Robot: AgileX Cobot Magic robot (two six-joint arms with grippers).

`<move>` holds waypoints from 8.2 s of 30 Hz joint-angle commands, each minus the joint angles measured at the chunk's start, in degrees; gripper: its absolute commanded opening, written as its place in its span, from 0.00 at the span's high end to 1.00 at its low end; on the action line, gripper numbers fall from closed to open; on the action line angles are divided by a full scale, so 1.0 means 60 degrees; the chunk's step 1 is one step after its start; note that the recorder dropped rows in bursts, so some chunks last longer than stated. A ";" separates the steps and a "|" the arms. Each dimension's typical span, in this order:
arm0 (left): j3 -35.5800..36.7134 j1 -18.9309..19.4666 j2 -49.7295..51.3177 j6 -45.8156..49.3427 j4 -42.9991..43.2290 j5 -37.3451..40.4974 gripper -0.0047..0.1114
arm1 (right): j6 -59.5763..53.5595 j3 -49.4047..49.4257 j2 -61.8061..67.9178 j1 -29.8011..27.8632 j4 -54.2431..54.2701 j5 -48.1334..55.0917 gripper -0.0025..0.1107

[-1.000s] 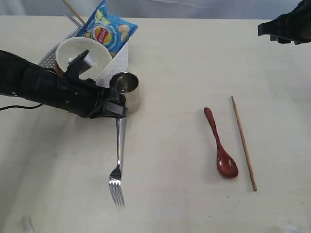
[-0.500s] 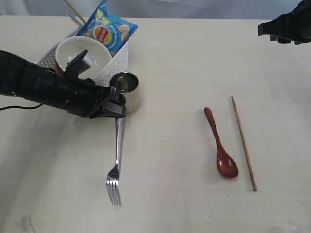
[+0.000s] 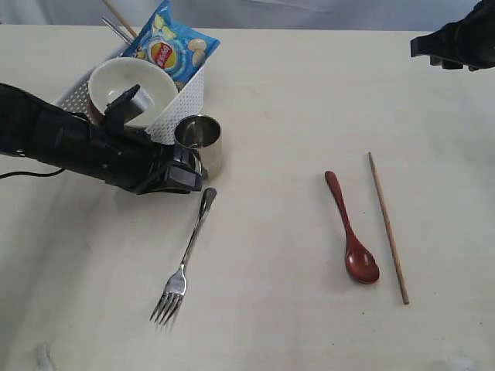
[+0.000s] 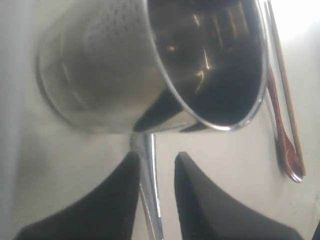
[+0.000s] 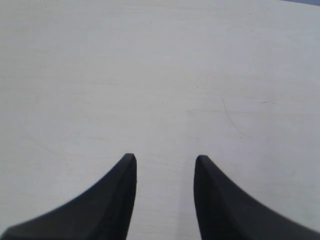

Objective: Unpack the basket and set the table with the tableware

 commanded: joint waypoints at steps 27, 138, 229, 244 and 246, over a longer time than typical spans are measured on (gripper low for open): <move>0.0380 -0.0035 -0.5253 -0.1913 0.2683 -0.5240 0.74 | -0.0078 0.0038 -0.0031 -0.0035 0.0007 -0.0056 0.65; -0.6332 0.2313 -0.0447 -0.3197 0.2590 -0.3219 0.96 | -0.0078 0.0038 -0.0031 -0.0035 0.0007 -0.0271 0.65; -0.6332 0.1173 -0.3749 -0.5476 0.4686 0.2351 0.96 | -0.2146 -0.1404 -0.0405 0.7383 0.2754 -0.3736 0.55; -0.6332 0.1173 -0.3749 -0.4727 0.4245 0.2725 0.96 | -0.1728 -0.1404 -0.0405 0.7383 0.2754 -0.3482 0.89; -0.6332 0.1173 -0.3749 -0.4727 0.4245 0.2675 0.96 | -0.1728 -0.1404 -0.0405 0.7383 0.2754 -0.3409 0.98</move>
